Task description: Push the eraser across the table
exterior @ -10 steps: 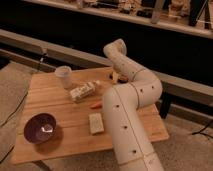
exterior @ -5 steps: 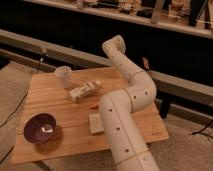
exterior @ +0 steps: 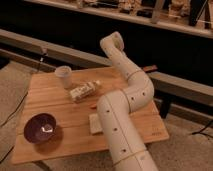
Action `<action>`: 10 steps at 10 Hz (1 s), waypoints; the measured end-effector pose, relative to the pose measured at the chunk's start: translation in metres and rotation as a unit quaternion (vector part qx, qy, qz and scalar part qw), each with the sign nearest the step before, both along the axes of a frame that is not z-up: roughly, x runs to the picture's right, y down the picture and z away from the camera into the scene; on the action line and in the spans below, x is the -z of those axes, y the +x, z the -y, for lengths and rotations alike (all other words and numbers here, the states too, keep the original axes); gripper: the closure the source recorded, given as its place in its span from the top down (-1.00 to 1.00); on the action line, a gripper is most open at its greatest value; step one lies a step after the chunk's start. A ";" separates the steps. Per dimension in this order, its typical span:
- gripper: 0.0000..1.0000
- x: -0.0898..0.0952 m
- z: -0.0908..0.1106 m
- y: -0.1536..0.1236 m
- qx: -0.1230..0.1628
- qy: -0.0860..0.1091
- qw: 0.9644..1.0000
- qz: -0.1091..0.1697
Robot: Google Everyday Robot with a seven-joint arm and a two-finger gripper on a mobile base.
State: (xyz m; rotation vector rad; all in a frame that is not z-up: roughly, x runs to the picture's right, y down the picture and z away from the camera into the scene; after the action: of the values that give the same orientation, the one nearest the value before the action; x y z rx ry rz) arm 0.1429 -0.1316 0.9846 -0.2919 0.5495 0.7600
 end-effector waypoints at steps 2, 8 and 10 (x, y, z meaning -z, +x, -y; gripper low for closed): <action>0.30 0.004 0.001 -0.002 -0.010 0.000 1.000 0.001; 0.30 0.004 0.001 -0.001 -0.011 0.000 1.000 0.001; 0.30 0.004 0.001 -0.001 -0.011 0.000 1.000 0.000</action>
State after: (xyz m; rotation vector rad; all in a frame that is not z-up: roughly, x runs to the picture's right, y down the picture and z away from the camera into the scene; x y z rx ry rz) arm 0.1420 -0.1326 0.9804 -0.2982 0.5461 0.7805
